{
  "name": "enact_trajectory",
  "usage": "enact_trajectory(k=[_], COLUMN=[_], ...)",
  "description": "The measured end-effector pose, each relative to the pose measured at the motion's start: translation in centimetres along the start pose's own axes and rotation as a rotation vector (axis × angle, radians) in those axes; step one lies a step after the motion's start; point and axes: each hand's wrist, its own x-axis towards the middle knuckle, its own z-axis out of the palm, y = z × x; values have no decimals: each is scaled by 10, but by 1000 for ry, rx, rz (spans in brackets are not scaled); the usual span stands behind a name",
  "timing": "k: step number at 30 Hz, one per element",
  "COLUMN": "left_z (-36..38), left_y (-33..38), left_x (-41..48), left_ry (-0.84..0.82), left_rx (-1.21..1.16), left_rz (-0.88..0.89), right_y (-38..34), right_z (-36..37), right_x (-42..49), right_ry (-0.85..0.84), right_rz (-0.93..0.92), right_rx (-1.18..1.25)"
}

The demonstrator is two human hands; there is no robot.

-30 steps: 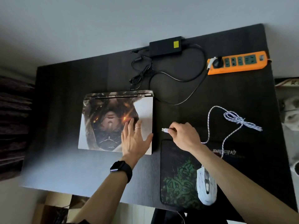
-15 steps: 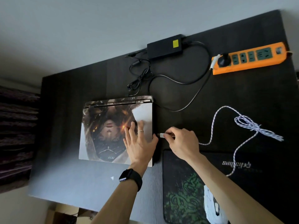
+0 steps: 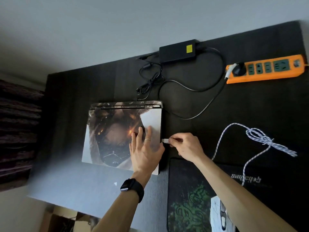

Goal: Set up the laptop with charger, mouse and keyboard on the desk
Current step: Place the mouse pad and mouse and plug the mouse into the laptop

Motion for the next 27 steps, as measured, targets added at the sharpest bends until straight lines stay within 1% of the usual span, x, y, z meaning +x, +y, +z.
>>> enact_trajectory(k=[4, 8, 13, 19, 21, 23, 25, 26, 27], left_z=[-3, -8, -10, -11, -17, -28, -41, -43, -42], left_y=[2, 0, -12, -6, -8, -18, -34, -42, -48], left_x=[-3, -6, -7, -8, -7, -8, -13, -17, -20], left_ry=[-6, -61, -117, -128, -223, -375, -493, -501, -474], left_rx=[1, 27, 91, 94, 85, 96, 189, 269, 351], left_rz=[-22, -22, 51, 49, 70, 160, 316, 403, 475], right_y=[5, 8, 1, -2, -3, -6, -10, -10, -9], right_z=[6, 17, 31, 26, 22, 18, 15, 13, 13], right_x=[1, -2, -8, -4, -6, -11, -17, -19, -19], right_ry=[-20, 86, 193, 158, 129, 93, 84, 91, 97], right_rz=[2, -8, -77, -77, -75, -102, -162, -186, -203], right_rx=[5, 19, -170, -181, -171, -264, -447, -508, -545])
